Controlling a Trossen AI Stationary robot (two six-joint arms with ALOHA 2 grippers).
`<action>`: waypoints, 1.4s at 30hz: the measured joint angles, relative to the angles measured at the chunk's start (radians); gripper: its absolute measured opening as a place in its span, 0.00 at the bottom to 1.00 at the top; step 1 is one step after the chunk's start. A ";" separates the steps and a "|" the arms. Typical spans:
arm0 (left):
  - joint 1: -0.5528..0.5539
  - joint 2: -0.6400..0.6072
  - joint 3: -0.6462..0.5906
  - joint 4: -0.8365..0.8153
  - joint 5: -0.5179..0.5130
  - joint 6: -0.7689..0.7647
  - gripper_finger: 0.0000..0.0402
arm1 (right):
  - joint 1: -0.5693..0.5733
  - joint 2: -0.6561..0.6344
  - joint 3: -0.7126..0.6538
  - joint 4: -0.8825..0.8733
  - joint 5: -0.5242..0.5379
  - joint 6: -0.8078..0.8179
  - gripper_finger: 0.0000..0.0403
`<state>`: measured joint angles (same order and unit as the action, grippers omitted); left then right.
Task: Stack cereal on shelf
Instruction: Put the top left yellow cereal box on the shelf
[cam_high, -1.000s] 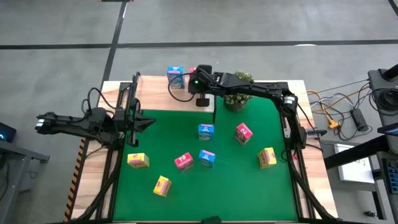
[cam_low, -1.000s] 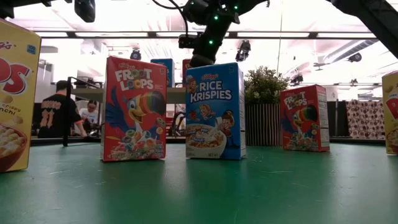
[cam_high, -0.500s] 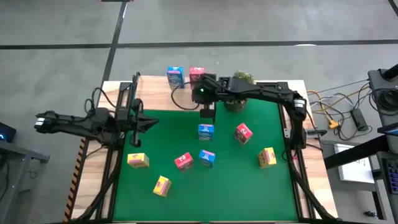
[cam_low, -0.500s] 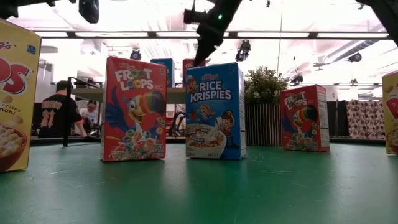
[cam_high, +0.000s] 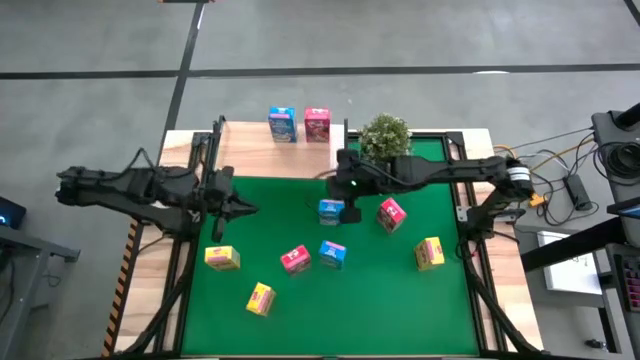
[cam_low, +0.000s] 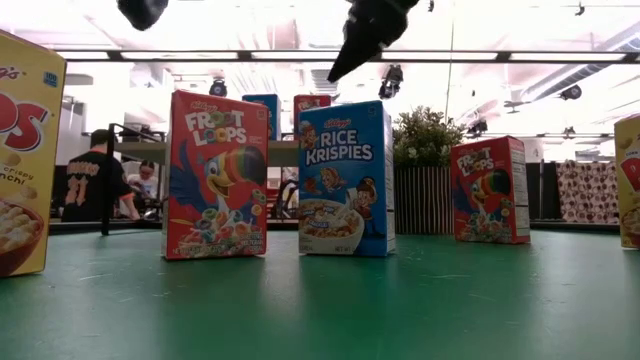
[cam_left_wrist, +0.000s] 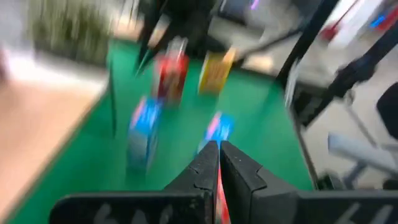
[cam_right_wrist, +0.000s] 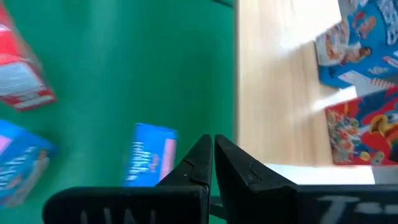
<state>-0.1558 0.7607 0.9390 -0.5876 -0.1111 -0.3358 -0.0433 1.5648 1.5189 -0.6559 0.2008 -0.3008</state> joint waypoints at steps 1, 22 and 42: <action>0.000 0.024 0.052 -0.103 0.001 -0.050 0.00 | 0.011 -0.020 -0.027 0.027 0.000 0.000 0.02; -0.230 0.295 0.194 -0.738 0.295 -0.432 0.00 | 0.092 -0.141 -0.364 0.292 -0.073 0.073 0.02; -0.371 0.548 0.190 -0.880 0.121 -0.439 0.55 | 0.092 -0.144 -0.431 0.400 -0.074 0.039 0.02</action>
<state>-0.5270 1.3083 1.1294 -1.4680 0.0103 -0.7751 0.0483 1.4204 1.0878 -0.2562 0.1266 -0.2623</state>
